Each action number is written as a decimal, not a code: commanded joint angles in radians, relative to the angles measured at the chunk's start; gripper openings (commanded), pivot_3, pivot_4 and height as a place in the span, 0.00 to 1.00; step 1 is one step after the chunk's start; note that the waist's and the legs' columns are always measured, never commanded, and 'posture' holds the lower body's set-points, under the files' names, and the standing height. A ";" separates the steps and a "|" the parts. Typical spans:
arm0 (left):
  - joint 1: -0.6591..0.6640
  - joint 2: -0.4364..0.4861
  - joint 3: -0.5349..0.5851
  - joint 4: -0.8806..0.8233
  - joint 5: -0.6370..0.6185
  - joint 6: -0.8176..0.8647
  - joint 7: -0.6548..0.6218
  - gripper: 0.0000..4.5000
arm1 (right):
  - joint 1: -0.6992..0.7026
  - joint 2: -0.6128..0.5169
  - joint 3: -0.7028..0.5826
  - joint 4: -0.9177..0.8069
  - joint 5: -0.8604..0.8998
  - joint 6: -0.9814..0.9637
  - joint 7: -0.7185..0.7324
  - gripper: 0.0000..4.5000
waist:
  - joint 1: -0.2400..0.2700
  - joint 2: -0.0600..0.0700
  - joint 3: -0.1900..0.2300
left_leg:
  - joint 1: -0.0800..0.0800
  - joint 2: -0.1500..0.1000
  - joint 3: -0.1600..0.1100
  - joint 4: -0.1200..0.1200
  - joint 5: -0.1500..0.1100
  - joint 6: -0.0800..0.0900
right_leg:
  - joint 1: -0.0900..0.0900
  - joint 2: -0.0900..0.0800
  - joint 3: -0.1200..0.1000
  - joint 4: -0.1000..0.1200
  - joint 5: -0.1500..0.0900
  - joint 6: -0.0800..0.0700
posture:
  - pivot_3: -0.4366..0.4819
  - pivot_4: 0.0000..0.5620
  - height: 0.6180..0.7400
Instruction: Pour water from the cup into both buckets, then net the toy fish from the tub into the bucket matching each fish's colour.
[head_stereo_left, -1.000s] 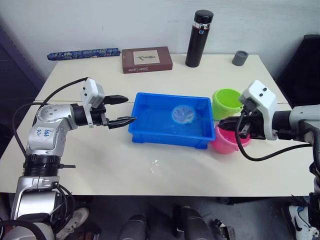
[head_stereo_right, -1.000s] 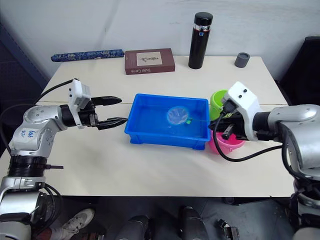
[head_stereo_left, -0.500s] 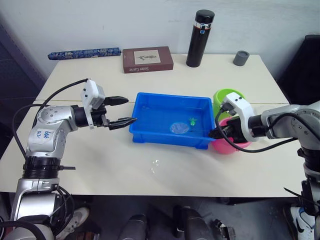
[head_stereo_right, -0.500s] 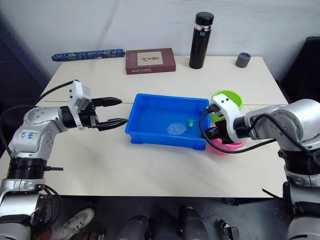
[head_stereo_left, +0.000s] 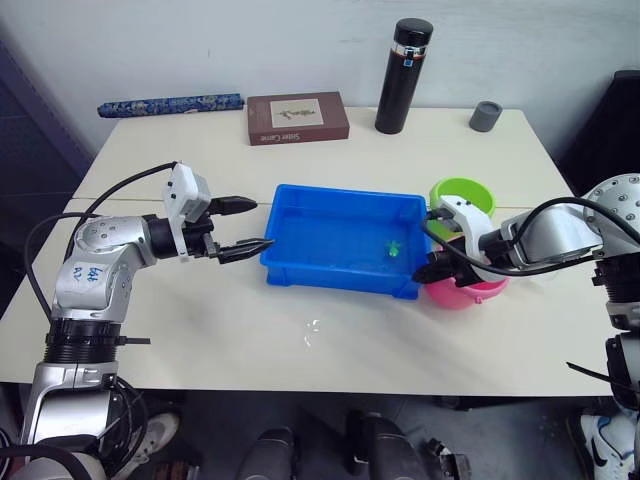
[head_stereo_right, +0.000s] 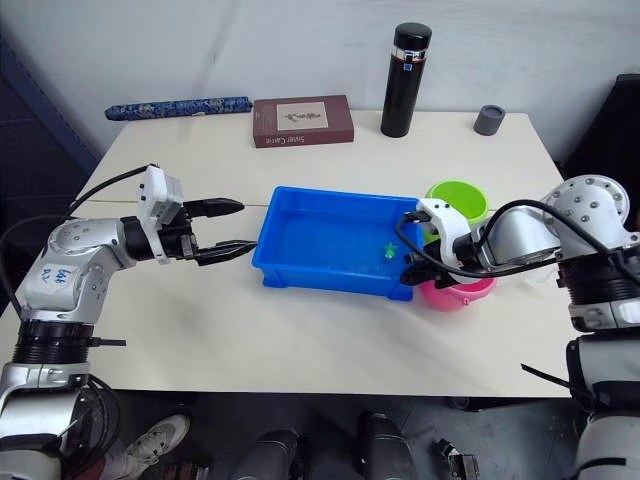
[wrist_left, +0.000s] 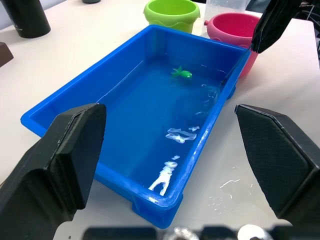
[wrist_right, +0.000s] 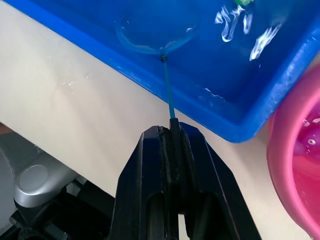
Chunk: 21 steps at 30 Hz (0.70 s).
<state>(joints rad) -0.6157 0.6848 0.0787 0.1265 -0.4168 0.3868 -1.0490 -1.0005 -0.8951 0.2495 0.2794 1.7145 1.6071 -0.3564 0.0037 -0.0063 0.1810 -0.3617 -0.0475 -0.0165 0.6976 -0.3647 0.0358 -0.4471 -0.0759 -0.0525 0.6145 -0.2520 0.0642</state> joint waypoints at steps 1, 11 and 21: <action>0.006 0.010 0.033 -0.041 -0.020 0.000 0.005 0.99 | -0.009 -0.046 0.000 0.010 0.089 -0.024 -0.105 0.00 | 0.000 0.000 0.000 | 0.000 0.000 0.000 0.000 0.000 0.000 | 0.000 0.000 0.000 0.000 0.000 0.000 | 0.48 0.27 0.99; 0.001 0.012 0.029 -0.037 -0.022 -0.001 0.009 0.99 | 0.007 -0.070 0.002 0.023 0.190 -0.138 -0.309 0.00 | 0.000 0.000 0.000 | -0.007 0.000 -0.001 0.001 0.001 0.002 | -0.003 0.000 -0.001 -0.004 0.002 0.003 | 0.48 0.27 0.99; -0.005 0.021 0.030 -0.037 -0.022 0.003 0.004 0.99 | 0.037 -0.033 -0.029 -0.088 0.248 -0.239 -0.335 0.00 | 0.001 0.000 0.000 | -0.008 0.000 -0.001 0.001 0.001 0.002 | -0.004 0.000 -0.001 -0.005 0.003 0.004 | 0.48 0.27 0.99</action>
<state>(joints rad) -0.6112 0.6856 0.0795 0.1233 -0.4248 0.3932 -1.0403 -0.9624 -0.9118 0.2630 0.2476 1.9343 1.3822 -0.7083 0.0051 -0.0062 0.1809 -0.3701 -0.0475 -0.0172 0.6983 -0.3641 0.0383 -0.4509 -0.0761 -0.0535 0.6093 -0.2493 0.0682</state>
